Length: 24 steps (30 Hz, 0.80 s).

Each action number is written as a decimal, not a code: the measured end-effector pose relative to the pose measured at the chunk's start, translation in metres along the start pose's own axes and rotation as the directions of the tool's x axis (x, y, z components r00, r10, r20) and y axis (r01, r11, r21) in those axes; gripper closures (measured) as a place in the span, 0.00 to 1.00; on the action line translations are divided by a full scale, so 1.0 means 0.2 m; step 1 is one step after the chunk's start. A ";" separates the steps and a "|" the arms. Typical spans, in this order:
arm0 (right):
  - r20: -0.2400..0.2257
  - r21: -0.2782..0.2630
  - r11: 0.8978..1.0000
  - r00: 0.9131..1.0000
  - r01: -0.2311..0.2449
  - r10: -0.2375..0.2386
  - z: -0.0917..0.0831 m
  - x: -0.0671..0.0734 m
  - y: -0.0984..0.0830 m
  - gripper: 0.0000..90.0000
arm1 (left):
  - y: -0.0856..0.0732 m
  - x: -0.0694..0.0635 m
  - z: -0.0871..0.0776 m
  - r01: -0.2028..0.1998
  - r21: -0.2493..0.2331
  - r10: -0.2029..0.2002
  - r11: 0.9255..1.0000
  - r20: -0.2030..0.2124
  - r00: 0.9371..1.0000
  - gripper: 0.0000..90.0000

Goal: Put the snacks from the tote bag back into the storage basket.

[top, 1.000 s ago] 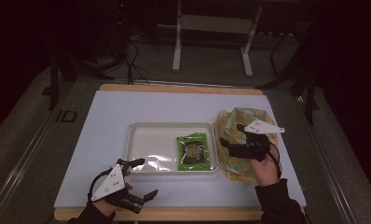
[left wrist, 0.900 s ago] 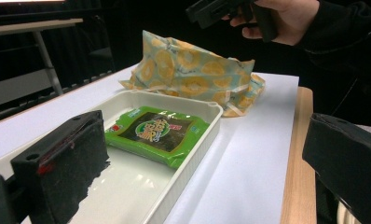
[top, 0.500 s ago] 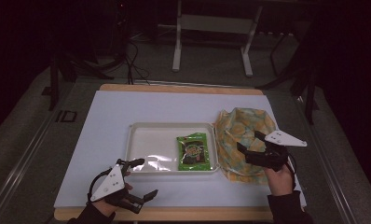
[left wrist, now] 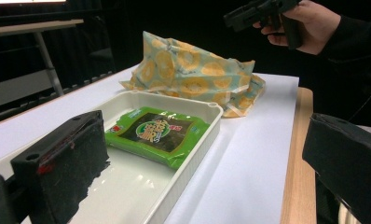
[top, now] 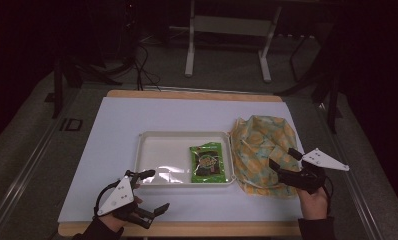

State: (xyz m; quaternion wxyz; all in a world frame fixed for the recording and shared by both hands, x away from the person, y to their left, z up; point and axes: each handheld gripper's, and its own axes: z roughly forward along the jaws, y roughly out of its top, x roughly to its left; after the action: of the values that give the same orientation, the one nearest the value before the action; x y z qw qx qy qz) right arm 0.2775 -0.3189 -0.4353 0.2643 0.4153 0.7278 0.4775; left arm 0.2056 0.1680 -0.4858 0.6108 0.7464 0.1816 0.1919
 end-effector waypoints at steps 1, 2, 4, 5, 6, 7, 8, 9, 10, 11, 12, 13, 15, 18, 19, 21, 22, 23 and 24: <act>0.008 0.002 1.000 1.000 0.000 0.000 -0.01 -0.01 -0.01 0.19 | 0.00 0.00 0.00 0.000 0.000 0.000 1.000 0.000 1.000 0.00; 0.013 -0.002 1.000 1.000 -0.004 0.004 -0.01 -0.01 -0.02 0.19 | 0.00 0.00 0.00 -0.001 0.001 0.001 1.000 0.000 1.000 0.00; 0.019 -0.007 1.000 1.000 -0.010 0.010 -0.03 -0.02 -0.03 0.18 | 0.00 0.00 0.00 -0.002 -0.001 0.002 1.000 0.001 1.000 0.00; 0.028 -0.011 1.000 1.000 -0.009 0.009 -0.04 -0.02 -0.04 0.18 | 0.00 0.00 0.00 -0.002 -0.003 0.002 1.000 0.000 1.000 0.00; 0.033 -0.009 1.000 0.999 -0.007 0.007 -0.04 -0.02 -0.05 0.18 | 0.00 0.00 0.00 -0.001 -0.005 0.001 1.000 0.001 1.000 0.00; 0.035 -0.008 1.000 0.999 -0.008 0.009 -0.05 -0.03 -0.05 0.18 | 0.00 0.00 0.00 -0.001 -0.006 0.001 1.000 0.001 1.000 0.00; 0.033 -0.011 1.000 0.999 -0.015 0.015 -0.06 -0.03 -0.06 0.18 | 0.00 0.00 0.00 -0.001 -0.007 0.001 1.000 0.000 1.000 0.00; 0.035 -0.016 1.000 0.999 -0.019 0.020 -0.06 -0.03 -0.07 0.18 | 0.01 0.00 0.00 -0.002 -0.007 0.002 1.000 -0.001 1.000 0.00; 0.037 -0.019 0.999 0.999 -0.026 0.026 -0.07 -0.03 -0.08 0.18 | 0.01 0.00 0.00 -0.002 -0.007 0.002 1.000 -0.001 1.000 0.00; 0.036 -0.023 0.999 0.999 -0.034 0.034 -0.07 -0.03 -0.09 0.18 | 0.01 0.00 0.00 -0.001 -0.008 0.001 1.000 -0.001 1.000 0.00; 0.037 -0.033 0.999 0.999 -0.038 0.040 -0.08 -0.03 -0.09 0.18 | 0.01 0.00 0.00 0.000 -0.009 0.000 1.000 -0.002 1.000 0.00; 0.040 -0.041 0.998 0.998 -0.045 0.047 -0.09 -0.03 -0.09 0.18 | 0.01 0.00 0.00 0.002 -0.009 -0.002 1.000 -0.003 1.000 0.00; 0.045 -0.056 0.997 0.997 -0.056 0.059 -0.09 -0.03 -0.10 0.18 | 0.01 0.00 -0.01 0.003 -0.011 -0.003 1.000 -0.004 1.000 0.00; 0.054 -0.059 0.996 0.996 -0.064 0.067 -0.09 -0.03 -0.12 0.18 | 0.01 0.01 -0.01 0.003 -0.010 -0.003 1.000 -0.006 1.000 0.00; 0.052 -0.057 0.996 0.996 -0.064 0.067 -0.09 -0.03 -0.12 0.18 | 0.01 0.01 -0.01 0.003 -0.009 -0.003 1.000 -0.006 1.000 0.00; 0.048 -0.046 0.997 0.996 -0.069 0.071 -0.08 -0.03 -0.13 0.18 | 0.01 0.01 0.00 0.004 -0.007 -0.004 1.000 -0.007 1.000 0.00; 0.044 -0.039 0.997 0.996 -0.070 0.072 -0.07 -0.03 -0.13 0.18 | 0.01 0.01 0.00 0.004 -0.007 -0.004 1.000 -0.007 1.000 0.00; 0.044 -0.039 0.997 0.996 -0.070 0.072 -0.07 -0.03 -0.13 0.18 | 0.01 0.01 0.00 0.004 -0.007 -0.004 1.000 -0.007 1.000 0.00; 0.044 -0.038 0.997 0.997 -0.069 0.070 -0.06 -0.03 -0.14 0.18 | 0.01 0.01 0.00 0.003 -0.007 -0.003 1.000 -0.009 1.000 0.00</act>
State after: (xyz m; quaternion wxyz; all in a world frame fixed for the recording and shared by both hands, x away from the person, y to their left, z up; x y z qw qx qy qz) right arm 0.2610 -0.3357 -0.4549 0.2717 0.4462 0.6978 0.4900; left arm 0.2064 0.1691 -0.4843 0.6127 0.7433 0.1847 0.1948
